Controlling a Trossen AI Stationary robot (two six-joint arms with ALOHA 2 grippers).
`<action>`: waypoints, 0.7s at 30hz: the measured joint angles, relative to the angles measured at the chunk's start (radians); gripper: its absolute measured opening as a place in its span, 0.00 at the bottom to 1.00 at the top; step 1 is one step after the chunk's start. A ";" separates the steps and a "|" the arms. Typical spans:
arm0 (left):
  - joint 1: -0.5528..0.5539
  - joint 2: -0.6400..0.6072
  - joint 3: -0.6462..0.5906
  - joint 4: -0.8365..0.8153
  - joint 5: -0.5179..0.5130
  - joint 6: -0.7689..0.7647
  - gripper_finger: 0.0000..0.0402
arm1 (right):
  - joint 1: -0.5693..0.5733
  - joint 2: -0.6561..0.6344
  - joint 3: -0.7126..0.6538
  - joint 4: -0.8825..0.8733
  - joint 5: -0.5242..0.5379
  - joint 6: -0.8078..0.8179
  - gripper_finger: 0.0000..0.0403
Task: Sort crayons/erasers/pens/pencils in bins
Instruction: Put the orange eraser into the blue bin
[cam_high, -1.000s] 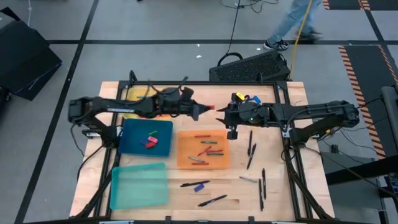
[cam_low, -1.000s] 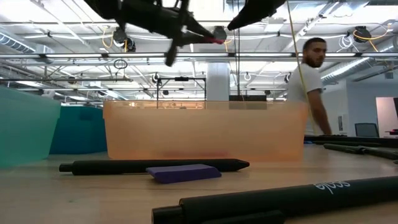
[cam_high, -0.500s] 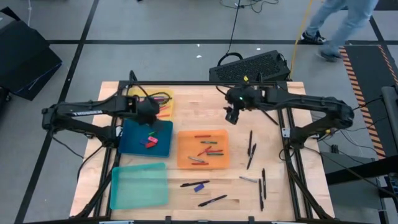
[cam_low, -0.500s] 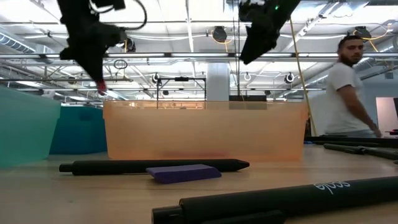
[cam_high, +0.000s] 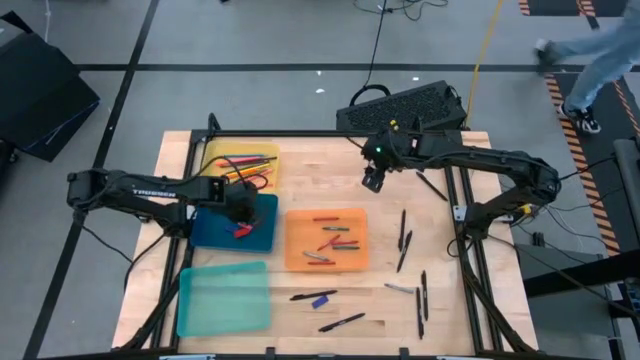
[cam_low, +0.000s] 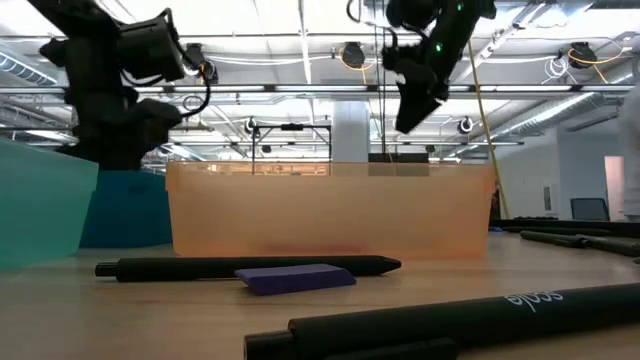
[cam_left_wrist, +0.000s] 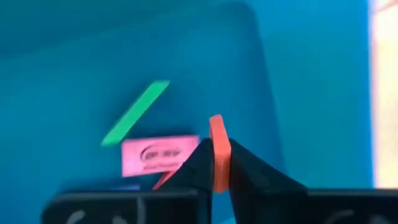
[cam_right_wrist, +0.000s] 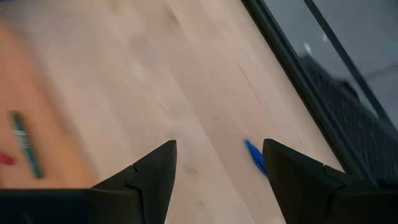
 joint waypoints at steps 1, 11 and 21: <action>-0.006 -0.001 -0.010 -0.005 0.004 -0.011 0.09 | -0.021 0.001 -0.013 -0.003 0.000 0.005 0.58; -0.052 0.000 -0.037 -0.012 0.043 -0.051 0.24 | -0.315 0.096 -0.098 -0.092 0.002 0.146 0.58; -0.052 -0.092 0.013 -0.053 0.049 -0.031 0.59 | -0.552 0.265 -0.098 -0.139 -0.103 0.113 0.57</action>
